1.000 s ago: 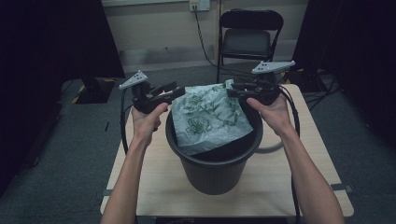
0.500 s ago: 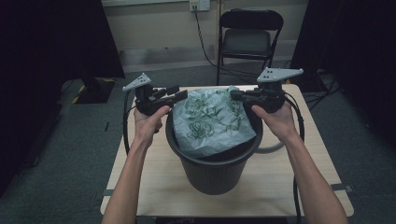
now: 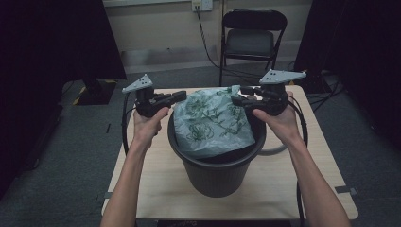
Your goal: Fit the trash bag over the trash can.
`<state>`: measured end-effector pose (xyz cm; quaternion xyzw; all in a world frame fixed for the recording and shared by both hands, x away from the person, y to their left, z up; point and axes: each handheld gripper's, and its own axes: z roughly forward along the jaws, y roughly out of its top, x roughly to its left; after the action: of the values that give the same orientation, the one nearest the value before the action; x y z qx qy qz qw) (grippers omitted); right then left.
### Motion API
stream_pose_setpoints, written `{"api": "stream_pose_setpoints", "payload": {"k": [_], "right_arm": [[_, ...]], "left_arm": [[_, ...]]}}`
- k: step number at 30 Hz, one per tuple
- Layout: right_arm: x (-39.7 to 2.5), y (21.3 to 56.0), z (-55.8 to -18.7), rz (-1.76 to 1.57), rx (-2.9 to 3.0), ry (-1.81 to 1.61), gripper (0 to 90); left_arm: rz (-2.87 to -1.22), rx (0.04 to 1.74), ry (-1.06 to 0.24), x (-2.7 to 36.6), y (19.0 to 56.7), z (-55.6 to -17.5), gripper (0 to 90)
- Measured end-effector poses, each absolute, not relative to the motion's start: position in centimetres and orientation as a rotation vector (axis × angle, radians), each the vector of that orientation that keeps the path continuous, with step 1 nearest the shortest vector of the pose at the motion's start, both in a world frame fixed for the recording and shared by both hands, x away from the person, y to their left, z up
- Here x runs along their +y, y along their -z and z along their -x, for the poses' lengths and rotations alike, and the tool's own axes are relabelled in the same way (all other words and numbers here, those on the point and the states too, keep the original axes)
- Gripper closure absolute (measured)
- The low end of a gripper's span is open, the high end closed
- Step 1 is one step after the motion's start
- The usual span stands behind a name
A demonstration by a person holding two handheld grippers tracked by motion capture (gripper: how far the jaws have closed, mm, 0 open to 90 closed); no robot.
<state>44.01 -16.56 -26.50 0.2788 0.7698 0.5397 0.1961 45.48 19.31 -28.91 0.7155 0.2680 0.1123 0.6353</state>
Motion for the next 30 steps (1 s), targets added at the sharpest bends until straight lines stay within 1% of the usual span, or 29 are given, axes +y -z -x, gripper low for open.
{"api": "stream_pose_setpoints", "payload": {"k": [3,10,11,13,14,15,16,18,19,20,21,22,24,26,30], "right_arm": [[-16.6,26.1,-44.6,-0.795,2.132,-1.517,40.2],[-15.6,25.7,-47.7,-0.832,2.208,-1.531,40.7],[-15.5,25.8,-48.0,-0.837,2.212,-1.526,42.2],[-15.2,26.0,-48.4,-0.831,2.254,-1.535,48.1],[-15.1,26.0,-48.4,-0.822,2.268,-1.530,52.8],[-15.1,26.1,-48.3,-0.821,2.264,-1.514,61.1],[-15.2,26.1,-48.2,-0.819,2.260,-1.509,67.0],[-15.3,26.1,-48.0,-0.805,2.250,-1.515,78.0],[-15.3,26.1,-47.9,-0.795,2.246,-1.517,81.8],[-15.3,26.1,-47.8,-0.789,2.248,-1.523,84.4],[-15.3,26.0,-47.7,-0.780,2.252,-1.528,86.7],[-15.3,26.0,-47.6,-0.768,2.251,-1.530,87.7],[-15.3,25.9,-47.2,-0.752,2.250,-1.523,88.4],[-15.4,25.9,-47.0,-0.739,2.253,-1.529,88.7],[-16.0,26.2,-46.3,-0.725,2.244,-1.532,88.7]], "left_arm": [[-1.647,0.576,-0.261,19.1,28.5,-44.9,90.0],[-1.645,0.520,-0.263,18.7,28.0,-43.6,90.0],[-1.651,0.515,-0.270,18.7,27.9,-43.5,90.0],[-1.646,0.516,-0.268,18.7,28.0,-43.4,90.0],[-1.641,0.518,-0.265,18.8,28.0,-43.4,90.0],[-1.634,0.530,-0.265,18.9,28.1,-43.5,90.0],[-1.632,0.540,-0.267,19.0,28.1,-43.6,89.8],[-1.614,0.581,-0.276,19.2,28.2,-44.0,83.7],[-1.609,0.597,-0.282,19.3,28.2,-44.1,79.2],[-1.589,0.640,-0.291,19.3,28.3,-44.4,69.2],[-1.589,0.640,-0.291,19.3,28.3,-44.4,60.5],[-1.576,0.646,-0.270,19.6,28.4,-45.0,58.4],[-1.571,0.659,-0.261,19.7,28.6,-45.7,49.6],[-1.576,0.672,-0.258,19.8,29.1,-46.5,46.5],[-1.601,0.655,-0.213,19.9,30.0,-47.1,45.5]]}}
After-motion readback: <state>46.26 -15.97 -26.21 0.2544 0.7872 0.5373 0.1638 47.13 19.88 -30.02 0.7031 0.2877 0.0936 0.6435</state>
